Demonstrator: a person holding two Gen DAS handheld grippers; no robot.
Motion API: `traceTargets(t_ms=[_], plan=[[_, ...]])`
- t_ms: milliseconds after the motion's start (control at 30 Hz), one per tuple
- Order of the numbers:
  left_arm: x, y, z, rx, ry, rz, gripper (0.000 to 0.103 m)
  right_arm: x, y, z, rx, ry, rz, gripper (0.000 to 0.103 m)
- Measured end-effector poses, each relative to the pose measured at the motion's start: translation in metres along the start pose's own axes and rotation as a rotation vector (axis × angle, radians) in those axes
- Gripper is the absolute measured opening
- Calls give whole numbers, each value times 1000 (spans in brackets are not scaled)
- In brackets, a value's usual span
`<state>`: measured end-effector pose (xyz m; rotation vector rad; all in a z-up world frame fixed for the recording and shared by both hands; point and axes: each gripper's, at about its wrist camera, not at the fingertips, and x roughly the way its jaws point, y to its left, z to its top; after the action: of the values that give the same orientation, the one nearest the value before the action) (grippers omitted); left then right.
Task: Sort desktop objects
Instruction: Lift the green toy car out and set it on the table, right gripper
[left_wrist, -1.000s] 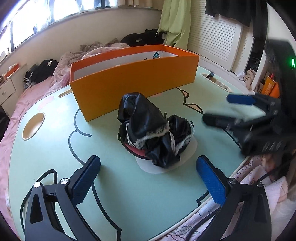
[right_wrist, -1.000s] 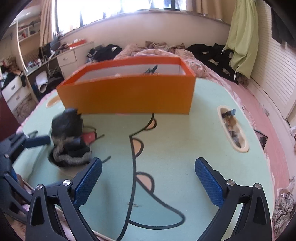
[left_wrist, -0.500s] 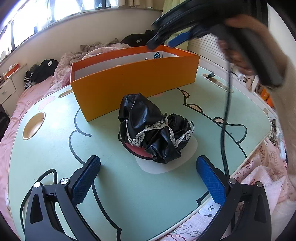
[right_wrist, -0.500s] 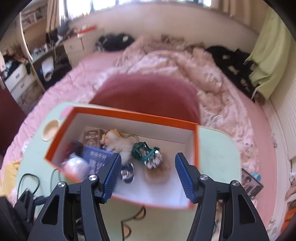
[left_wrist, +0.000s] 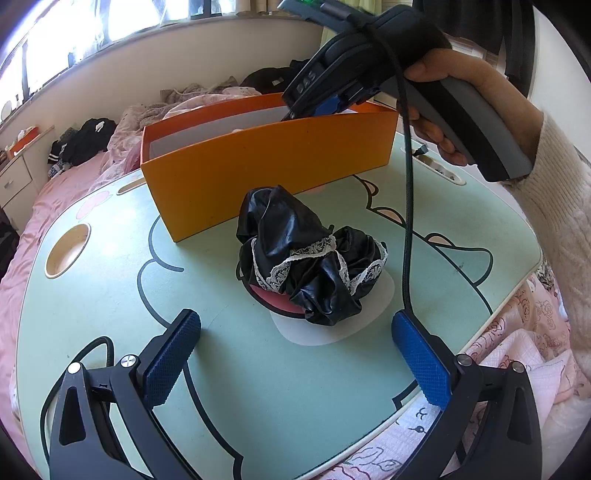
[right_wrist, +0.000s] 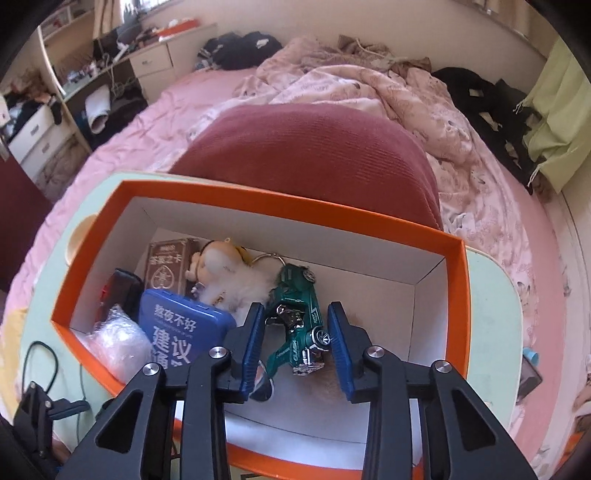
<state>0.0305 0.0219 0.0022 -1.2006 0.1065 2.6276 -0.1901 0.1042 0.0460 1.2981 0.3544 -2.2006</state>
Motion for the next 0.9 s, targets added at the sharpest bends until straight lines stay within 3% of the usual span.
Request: traceTargets(t_ms=[267, 467, 567, 733, 767, 800, 900], plan=[[0, 0, 0, 0, 0, 0, 103, -51, -12, 2, 86, -107, 73, 21], [-1, -1, 0, -1, 0, 1, 103, -114, 0, -55, 106, -258, 173, 22], [-1, -1, -1, -1, 0, 1, 103, -114, 6, -96, 128, -245, 203, 22], [-1, -1, -1, 0, 0, 1, 103, -86, 9, -135, 182, -168, 284, 20], [-1, -1, -1, 0, 0, 1, 103, -80, 9, -140, 190, -154, 290, 7], [-1, -1, -1, 0, 0, 1, 103, -73, 7, -143, 206, -147, 293, 4], [-2, -1, -1, -1, -1, 1, 103, -66, -2, -150, 253, -161, 326, 11]])
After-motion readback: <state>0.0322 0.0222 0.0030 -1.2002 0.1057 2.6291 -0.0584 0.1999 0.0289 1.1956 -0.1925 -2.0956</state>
